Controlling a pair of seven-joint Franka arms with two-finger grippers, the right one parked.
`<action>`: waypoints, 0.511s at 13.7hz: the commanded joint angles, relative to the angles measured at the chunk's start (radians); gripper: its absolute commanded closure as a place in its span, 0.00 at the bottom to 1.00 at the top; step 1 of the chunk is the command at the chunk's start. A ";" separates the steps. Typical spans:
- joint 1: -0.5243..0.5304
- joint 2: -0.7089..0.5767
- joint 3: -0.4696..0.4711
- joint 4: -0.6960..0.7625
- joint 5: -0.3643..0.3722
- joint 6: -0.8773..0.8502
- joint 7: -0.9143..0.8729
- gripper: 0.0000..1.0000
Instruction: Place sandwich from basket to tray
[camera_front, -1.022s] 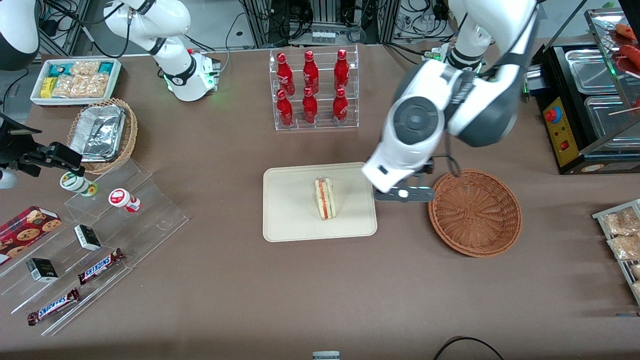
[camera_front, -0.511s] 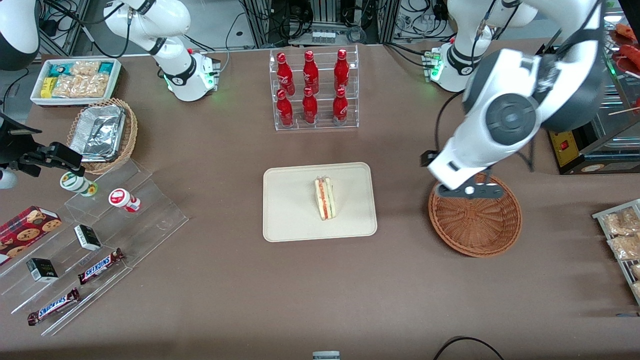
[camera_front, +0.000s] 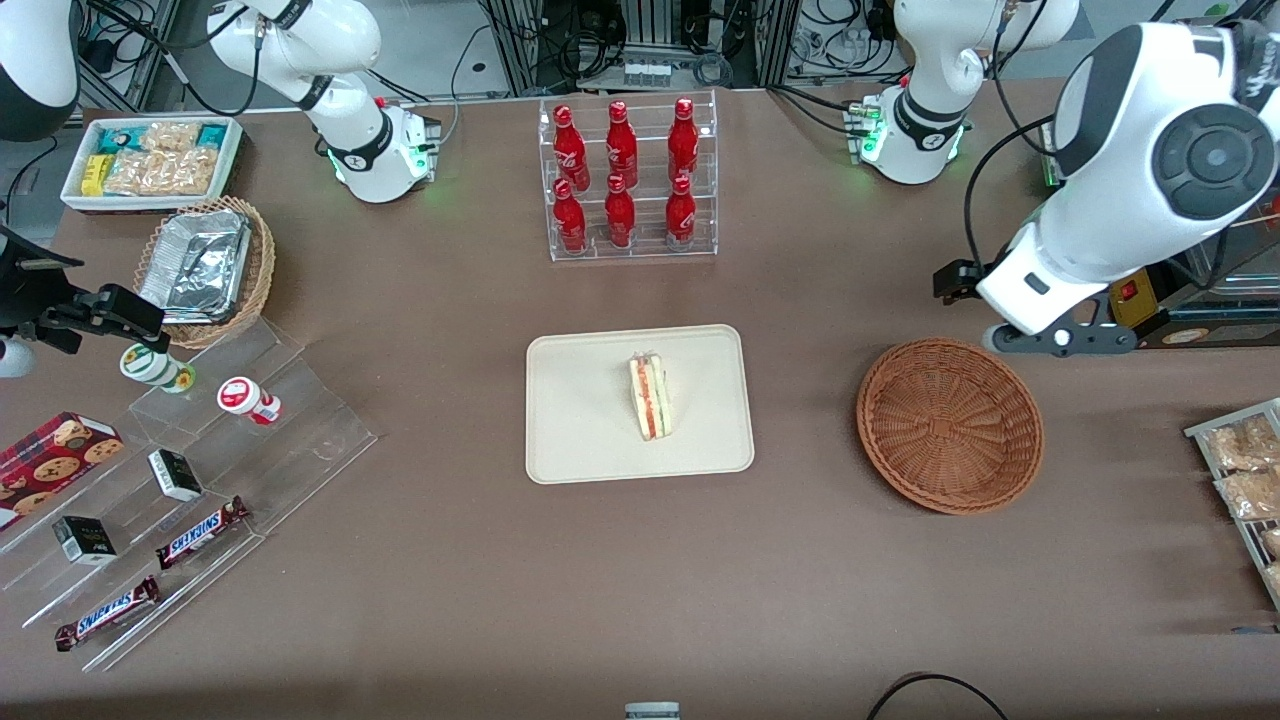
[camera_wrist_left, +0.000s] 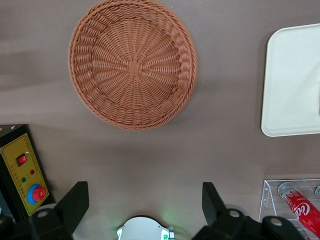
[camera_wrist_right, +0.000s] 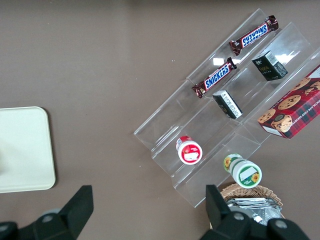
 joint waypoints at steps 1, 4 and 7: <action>0.091 -0.055 -0.027 -0.036 -0.006 -0.033 0.068 0.00; 0.176 -0.074 -0.080 -0.013 -0.022 -0.091 0.123 0.00; 0.227 -0.090 -0.107 0.013 -0.022 -0.125 0.131 0.00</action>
